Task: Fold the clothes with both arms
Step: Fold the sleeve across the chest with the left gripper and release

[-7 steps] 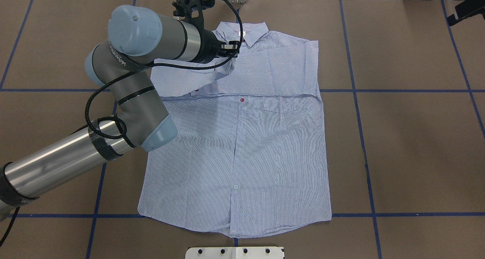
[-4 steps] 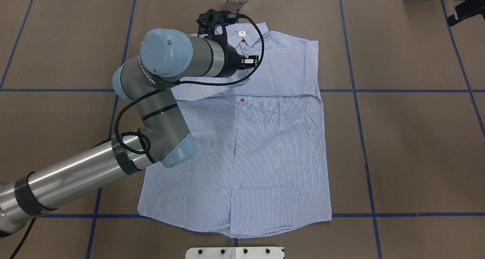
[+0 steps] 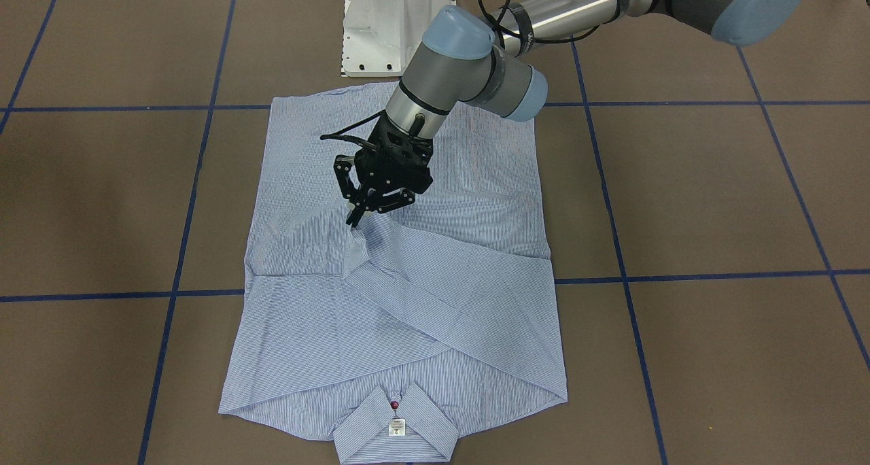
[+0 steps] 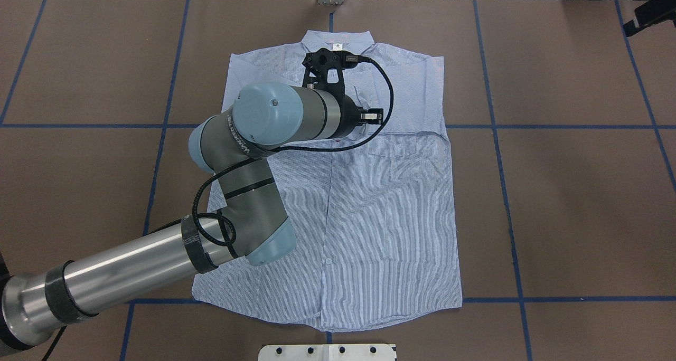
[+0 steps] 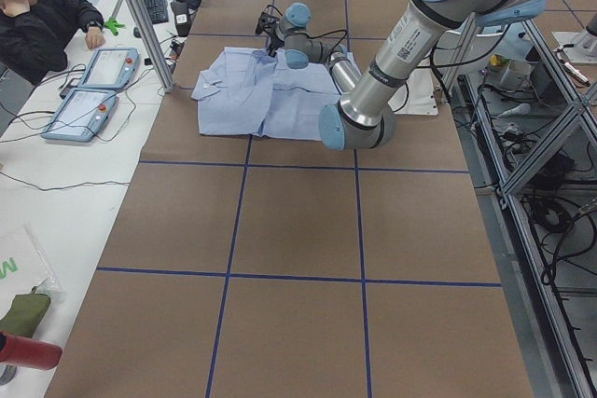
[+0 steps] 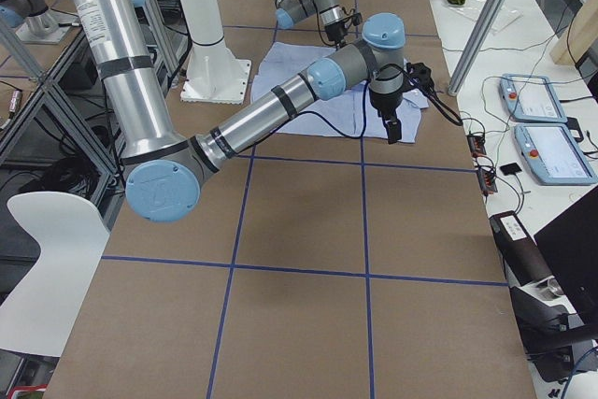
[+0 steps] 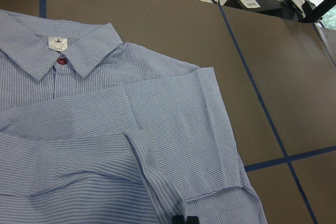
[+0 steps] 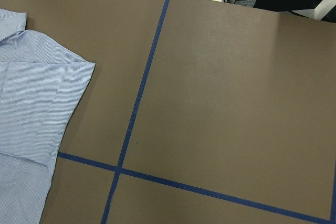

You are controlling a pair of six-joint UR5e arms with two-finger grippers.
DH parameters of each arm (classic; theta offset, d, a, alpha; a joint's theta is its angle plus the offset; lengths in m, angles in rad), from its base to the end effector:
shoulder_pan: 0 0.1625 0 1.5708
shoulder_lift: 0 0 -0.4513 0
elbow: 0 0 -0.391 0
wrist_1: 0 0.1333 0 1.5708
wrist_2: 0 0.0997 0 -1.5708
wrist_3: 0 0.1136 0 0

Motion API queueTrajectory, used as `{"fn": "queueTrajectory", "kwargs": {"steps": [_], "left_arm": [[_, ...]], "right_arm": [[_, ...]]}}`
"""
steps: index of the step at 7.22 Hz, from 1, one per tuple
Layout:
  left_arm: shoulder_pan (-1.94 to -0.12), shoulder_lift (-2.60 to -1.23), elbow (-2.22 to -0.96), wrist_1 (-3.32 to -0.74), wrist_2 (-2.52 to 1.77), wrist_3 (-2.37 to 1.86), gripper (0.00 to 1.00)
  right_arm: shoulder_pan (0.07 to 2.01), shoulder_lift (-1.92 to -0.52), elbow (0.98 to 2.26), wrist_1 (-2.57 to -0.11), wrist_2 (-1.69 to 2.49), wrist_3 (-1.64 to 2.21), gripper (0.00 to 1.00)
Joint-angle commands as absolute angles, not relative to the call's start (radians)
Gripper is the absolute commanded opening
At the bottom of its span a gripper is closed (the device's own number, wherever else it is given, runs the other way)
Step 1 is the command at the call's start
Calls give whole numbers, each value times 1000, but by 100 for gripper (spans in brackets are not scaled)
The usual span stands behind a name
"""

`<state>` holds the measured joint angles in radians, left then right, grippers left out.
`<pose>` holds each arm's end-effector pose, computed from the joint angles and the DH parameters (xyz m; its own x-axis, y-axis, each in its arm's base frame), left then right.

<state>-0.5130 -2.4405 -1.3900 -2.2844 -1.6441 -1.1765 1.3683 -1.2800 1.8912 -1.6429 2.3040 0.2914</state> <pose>0.6140 -0.4893 0.1257 0.2986 0.2715 -0.9149 0.3378 0.8666 0.3674 -0.0602 -0.5782 0.3917 0.6806 -0.2240 0.6976 -0.0239 0.9448 0.3267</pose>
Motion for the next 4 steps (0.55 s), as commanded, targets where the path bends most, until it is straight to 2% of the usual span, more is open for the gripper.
{"fn": "queueTrajectory", "kwargs": {"steps": [1,4], "left_arm": [[-474,-2462,-1370,-2293,-1638,-1193,99],[-469,-2454,-1390,-2289,-1623,-1148,100]], "right_arm": [[1367,-1279,1894,-1643,2304,293,100],[1364,-1270,1902,-1641,2306,368,100]]}}
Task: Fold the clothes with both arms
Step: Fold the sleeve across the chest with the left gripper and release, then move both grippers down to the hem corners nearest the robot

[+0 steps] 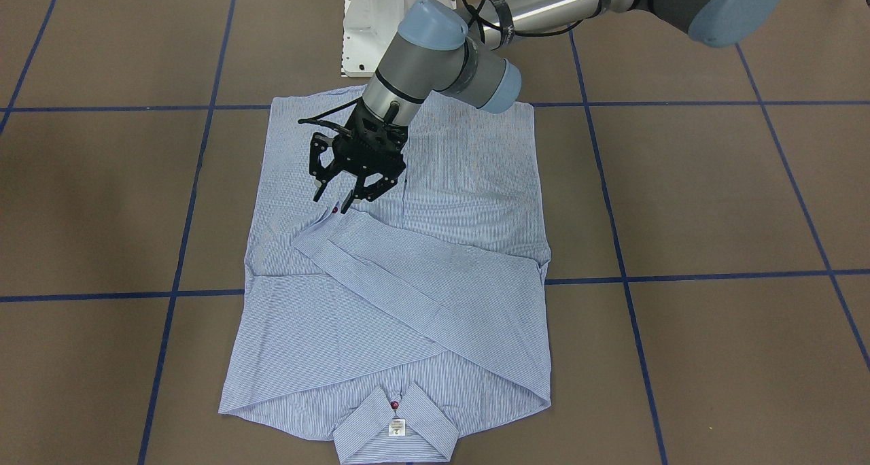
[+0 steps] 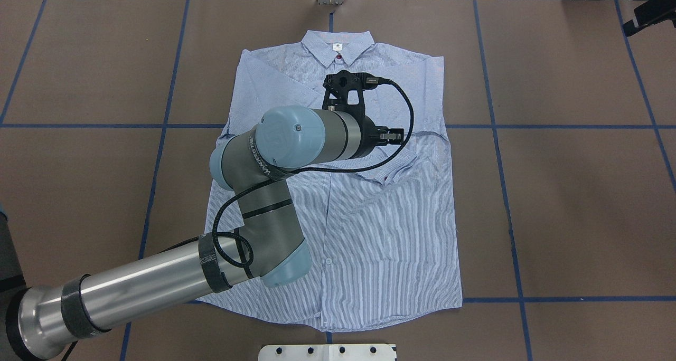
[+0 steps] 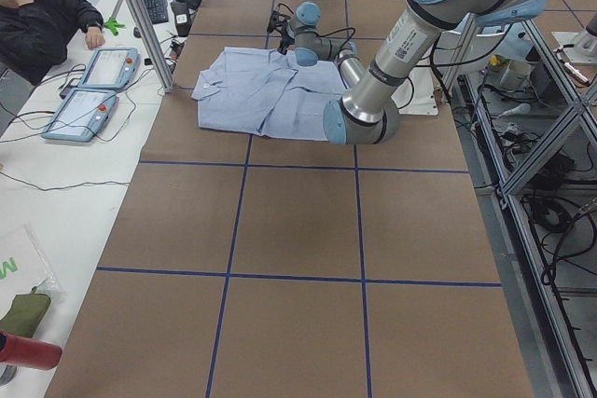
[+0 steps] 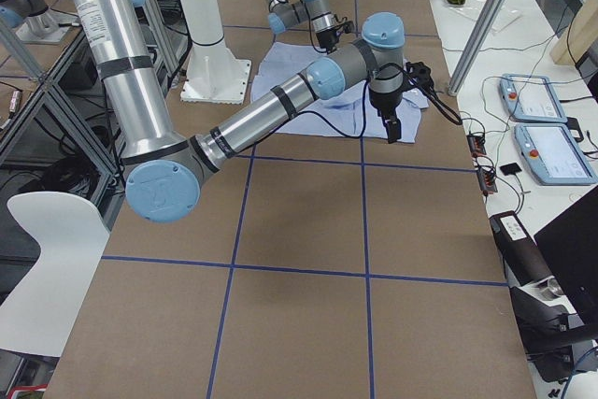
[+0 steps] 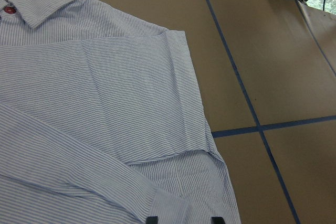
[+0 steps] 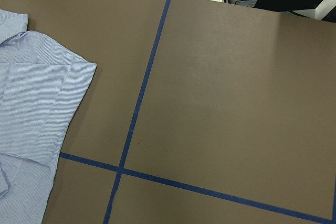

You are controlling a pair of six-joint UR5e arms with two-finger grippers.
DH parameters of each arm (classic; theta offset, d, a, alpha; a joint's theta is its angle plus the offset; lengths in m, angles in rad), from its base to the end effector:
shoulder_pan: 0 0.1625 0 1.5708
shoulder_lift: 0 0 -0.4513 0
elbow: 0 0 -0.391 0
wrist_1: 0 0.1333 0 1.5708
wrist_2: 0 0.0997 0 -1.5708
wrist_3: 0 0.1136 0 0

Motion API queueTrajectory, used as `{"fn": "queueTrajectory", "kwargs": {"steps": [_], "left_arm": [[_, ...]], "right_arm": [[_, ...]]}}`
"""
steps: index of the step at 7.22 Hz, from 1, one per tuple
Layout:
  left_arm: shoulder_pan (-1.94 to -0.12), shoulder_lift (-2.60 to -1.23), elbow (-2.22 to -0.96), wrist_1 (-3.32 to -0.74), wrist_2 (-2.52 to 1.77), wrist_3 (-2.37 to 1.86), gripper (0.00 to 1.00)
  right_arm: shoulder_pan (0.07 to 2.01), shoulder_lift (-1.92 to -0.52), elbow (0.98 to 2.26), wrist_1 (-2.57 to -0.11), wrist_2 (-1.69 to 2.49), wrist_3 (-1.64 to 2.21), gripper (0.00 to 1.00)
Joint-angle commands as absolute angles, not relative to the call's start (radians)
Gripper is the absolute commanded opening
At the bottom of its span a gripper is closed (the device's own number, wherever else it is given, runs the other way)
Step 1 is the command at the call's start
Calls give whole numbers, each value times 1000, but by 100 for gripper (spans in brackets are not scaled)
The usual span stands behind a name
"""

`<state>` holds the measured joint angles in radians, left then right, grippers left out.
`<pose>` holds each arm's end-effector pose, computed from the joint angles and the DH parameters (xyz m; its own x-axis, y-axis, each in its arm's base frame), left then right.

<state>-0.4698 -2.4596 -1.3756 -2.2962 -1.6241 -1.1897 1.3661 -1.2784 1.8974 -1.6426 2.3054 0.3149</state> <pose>0.6363 -0.4658 0.1156 0.2758 0.2765 -0.9206 0.3259 0.8741 0.3602 -0.0614 -0.5771 0.3879 0.6772 -0.2091 0.7054 -0.0380 0.9475 0.3174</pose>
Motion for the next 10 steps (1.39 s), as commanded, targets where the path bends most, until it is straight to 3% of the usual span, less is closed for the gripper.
{"fn": "queueTrajectory", "kwargs": {"steps": [1,3,5,6,8,9,10], "left_arm": [[-474,-2435,-1403,-2264,-1631,-1090,100],[-564,-2357,-1531,-2080,-1747,-949,100],[-638,-2205,-1742,-2062,-1886,-809,100],[-664,-2179,-1770,-2062,-1972,-805,100],[-675,-1856,-2043,-2062,-1976,-822,100],[-673,-1741,-2122,-2063,-1929,-884,100],[-619,-1711,-2140,-2065,-1807,-1032,100]], "right_arm": [[1335,-1267,1929,-1641,2304,426,100],[1225,-1272,2030,-1641,2237,645,100],[992,-1279,2164,-1643,2033,959,100],[885,-1285,2204,-1644,1969,1077,100],[604,-1401,2357,-1643,1724,1324,100],[484,-1469,2434,-1643,1653,1429,100],[354,-1482,2437,-1643,1508,1525,100]]}}
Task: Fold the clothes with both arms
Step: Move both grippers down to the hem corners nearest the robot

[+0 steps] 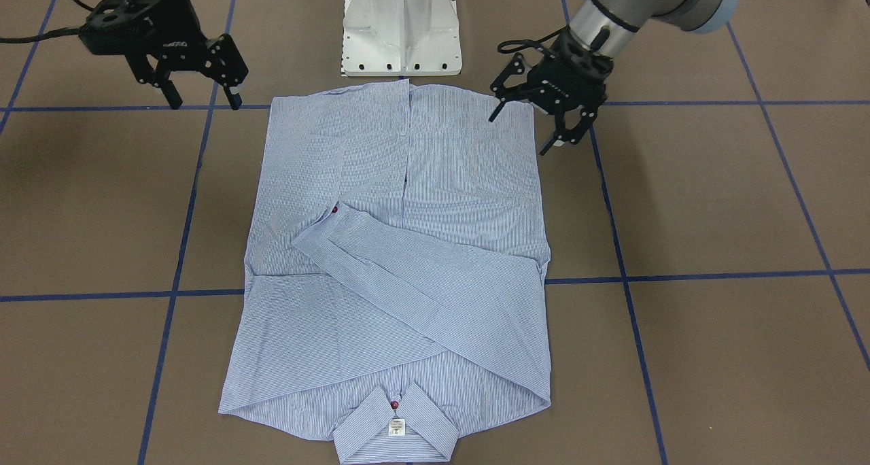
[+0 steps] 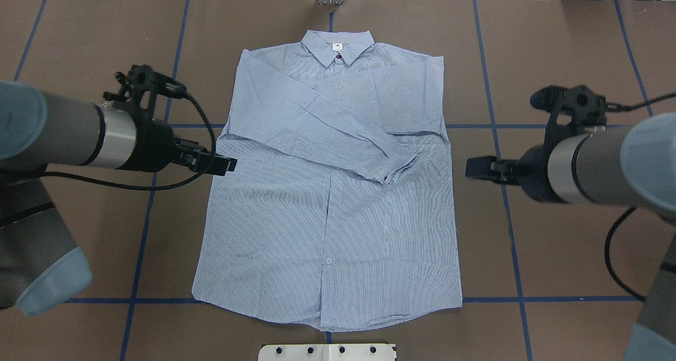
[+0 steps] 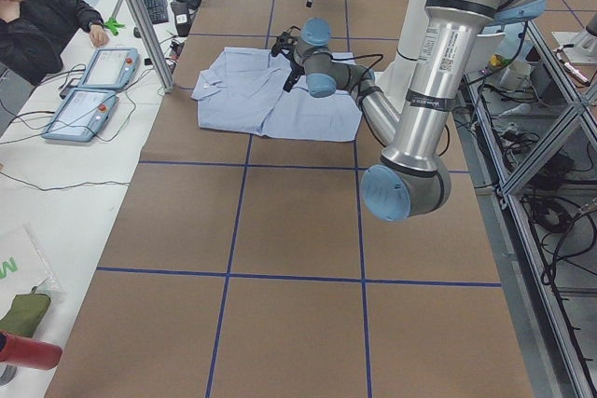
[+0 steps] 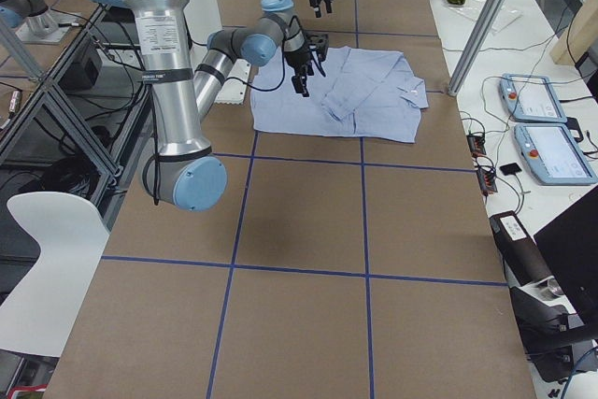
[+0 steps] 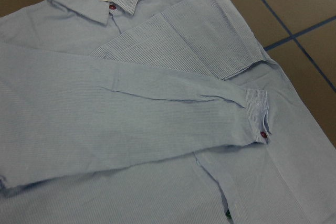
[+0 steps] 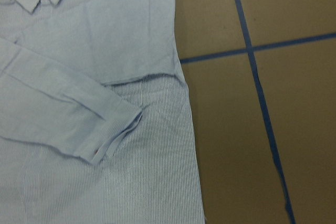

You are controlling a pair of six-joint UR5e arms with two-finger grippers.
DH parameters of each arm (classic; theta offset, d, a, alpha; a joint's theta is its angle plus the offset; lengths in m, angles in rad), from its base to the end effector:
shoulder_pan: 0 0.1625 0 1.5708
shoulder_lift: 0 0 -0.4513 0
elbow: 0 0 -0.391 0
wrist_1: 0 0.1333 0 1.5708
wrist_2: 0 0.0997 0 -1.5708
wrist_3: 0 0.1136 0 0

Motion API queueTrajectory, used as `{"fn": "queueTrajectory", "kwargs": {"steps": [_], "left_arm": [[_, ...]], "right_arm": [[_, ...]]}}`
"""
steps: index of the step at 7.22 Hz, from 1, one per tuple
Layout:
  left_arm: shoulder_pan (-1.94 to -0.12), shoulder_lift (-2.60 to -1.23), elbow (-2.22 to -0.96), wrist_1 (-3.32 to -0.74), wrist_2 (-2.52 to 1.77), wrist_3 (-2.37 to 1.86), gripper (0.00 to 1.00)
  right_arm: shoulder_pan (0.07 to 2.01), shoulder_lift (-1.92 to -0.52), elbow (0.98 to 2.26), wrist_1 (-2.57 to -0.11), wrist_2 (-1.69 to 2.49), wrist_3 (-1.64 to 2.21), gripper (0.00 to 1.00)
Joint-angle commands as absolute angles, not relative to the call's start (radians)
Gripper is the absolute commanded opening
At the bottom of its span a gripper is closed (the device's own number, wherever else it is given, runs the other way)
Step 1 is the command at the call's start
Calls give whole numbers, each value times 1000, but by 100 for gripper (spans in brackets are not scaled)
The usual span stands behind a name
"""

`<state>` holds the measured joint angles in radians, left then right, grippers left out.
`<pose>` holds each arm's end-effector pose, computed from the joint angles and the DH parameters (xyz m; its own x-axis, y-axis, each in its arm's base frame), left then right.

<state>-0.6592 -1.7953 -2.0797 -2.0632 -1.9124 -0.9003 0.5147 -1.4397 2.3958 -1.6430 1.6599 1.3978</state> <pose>0.3570 -0.3971 0.2831 0.4132 0.4205 -0.8077 0.0908 0.8636 0.4960 -0.3182 -0.3215 0.2852 0.6178 0.1524 0.7714 -0.3290 0.9411 0.0775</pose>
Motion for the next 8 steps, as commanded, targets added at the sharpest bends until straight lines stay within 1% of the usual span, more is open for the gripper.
{"fn": "queueTrajectory", "kwargs": {"steps": [1,3,4,6,8], "left_arm": [[-516,-1701,-2138,-2063,-1710,-1120,100],[-309,-1643,-2137,-2062,-1532,-1289,100],[-257,-1611,-2134,-2062,-1520,-1298,100],[-194,-1583,-2122,-2060,-1505,-1359,100],[-180,-1571,-2094,-2059,-1508,-1362,100]], "right_arm": [[278,-1506,2437,-1641,1432,1575,100],[229,-1512,2436,-1638,1384,1620,100],[222,-1540,2433,-1590,1384,1621,100],[210,-1711,2384,-1287,1367,1621,100],[209,-1724,2355,-1253,1348,1620,100]]}}
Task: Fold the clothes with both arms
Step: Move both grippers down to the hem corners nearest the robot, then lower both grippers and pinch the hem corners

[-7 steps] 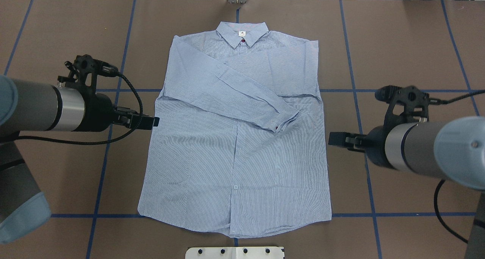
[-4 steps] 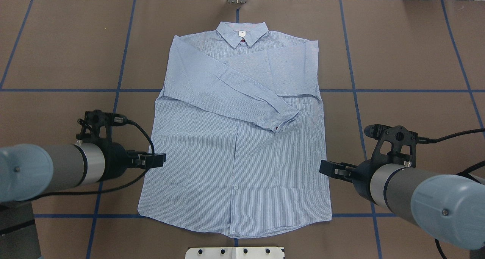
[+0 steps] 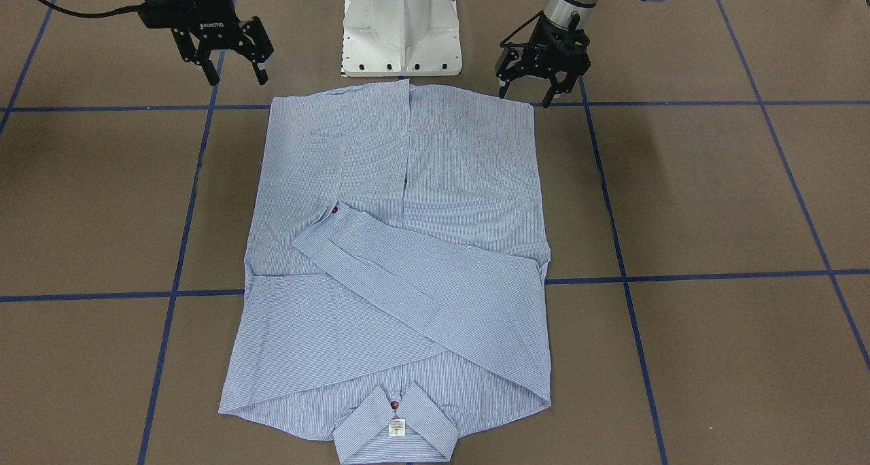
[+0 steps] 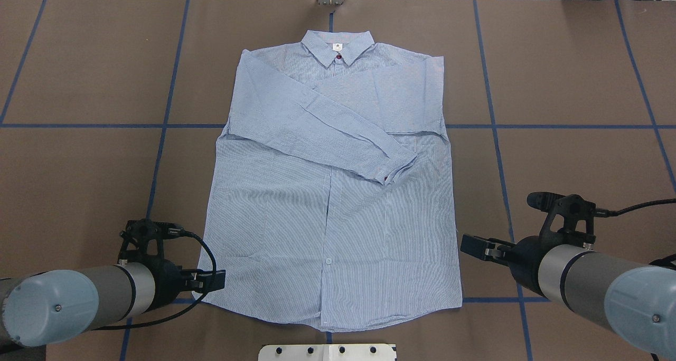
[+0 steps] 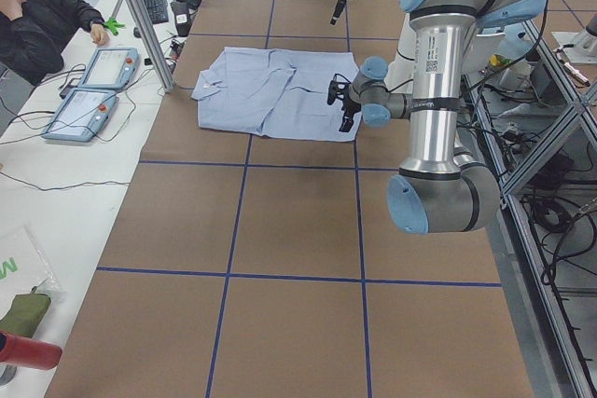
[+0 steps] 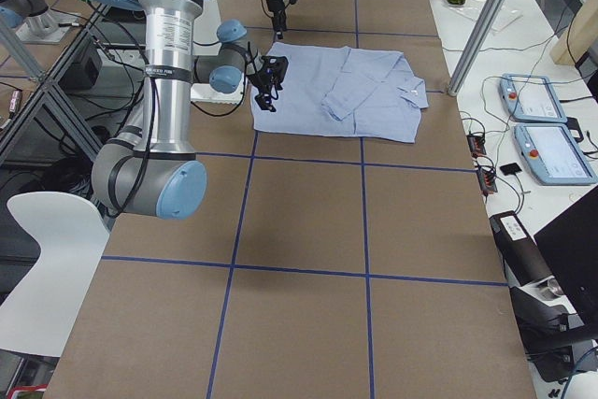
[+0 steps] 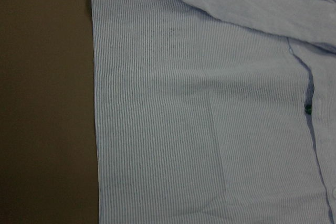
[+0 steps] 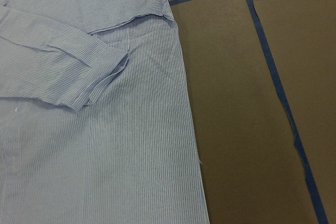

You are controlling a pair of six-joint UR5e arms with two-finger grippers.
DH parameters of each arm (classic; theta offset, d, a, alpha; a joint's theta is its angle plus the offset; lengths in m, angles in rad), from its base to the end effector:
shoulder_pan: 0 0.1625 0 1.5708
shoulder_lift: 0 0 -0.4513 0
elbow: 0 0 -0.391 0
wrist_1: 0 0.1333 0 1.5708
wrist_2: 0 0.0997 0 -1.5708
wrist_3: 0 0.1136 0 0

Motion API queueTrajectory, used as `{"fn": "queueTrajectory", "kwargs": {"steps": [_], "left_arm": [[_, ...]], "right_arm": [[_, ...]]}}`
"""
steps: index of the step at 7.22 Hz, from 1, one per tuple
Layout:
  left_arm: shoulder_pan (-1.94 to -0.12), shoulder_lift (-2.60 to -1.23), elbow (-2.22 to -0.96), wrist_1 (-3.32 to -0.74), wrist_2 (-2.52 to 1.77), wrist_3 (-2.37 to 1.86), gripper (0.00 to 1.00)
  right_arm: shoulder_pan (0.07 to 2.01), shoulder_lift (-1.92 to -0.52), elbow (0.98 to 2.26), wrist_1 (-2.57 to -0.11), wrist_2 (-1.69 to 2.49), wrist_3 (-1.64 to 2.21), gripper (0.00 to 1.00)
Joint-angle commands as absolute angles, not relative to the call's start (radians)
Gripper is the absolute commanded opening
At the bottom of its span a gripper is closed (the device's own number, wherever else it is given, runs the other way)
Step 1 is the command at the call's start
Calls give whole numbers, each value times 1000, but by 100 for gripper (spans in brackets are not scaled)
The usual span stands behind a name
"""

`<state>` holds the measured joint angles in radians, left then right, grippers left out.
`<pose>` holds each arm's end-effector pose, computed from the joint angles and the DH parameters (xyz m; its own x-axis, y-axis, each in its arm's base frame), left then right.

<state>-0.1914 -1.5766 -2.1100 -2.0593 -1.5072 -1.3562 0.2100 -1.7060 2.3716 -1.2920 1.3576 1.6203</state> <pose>0.4498 -0.2303 0.3835 0.5428 0.1113 -0.8325 0.1309 0.9679 0.2147 -0.3536 -0.2362 0.3525 0.5543 0.1676 0.8153 -0.3993 0.9130 0.0838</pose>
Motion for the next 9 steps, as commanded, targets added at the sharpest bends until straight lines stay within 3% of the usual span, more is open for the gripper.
{"fn": "queueTrajectory", "kwargs": {"steps": [1,4,9], "left_arm": [[-179,-1572,-2092,-2059,-1509,-1362,96],[-178,-1583,-2063,-2059,-1517,-1449,71],[-176,-1582,-2034,-2060,-1520,-1456,69]], "right_arm": [[207,-1724,2355,-1253,1348,1620,100],[206,-1724,2355,-1253,1347,1620,100],[204,-1724,2355,-1253,1347,1620,100]]}}
